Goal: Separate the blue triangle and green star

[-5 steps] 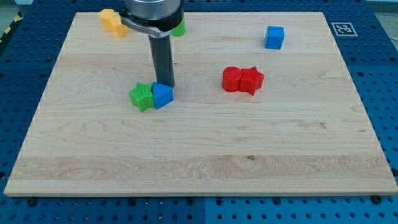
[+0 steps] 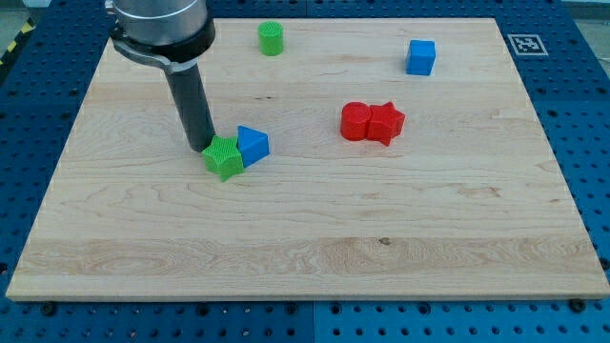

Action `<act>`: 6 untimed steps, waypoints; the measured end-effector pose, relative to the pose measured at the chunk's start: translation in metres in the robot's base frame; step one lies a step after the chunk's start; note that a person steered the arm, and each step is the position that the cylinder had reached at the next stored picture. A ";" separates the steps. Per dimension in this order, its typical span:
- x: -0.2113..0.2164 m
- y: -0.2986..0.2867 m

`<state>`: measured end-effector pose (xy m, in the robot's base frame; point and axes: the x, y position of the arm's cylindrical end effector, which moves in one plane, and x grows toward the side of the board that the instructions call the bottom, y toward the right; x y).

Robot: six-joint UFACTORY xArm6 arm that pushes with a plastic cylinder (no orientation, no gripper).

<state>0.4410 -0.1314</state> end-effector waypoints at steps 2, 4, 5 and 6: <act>-0.012 0.008; 0.028 0.063; 0.042 0.085; 0.044 0.079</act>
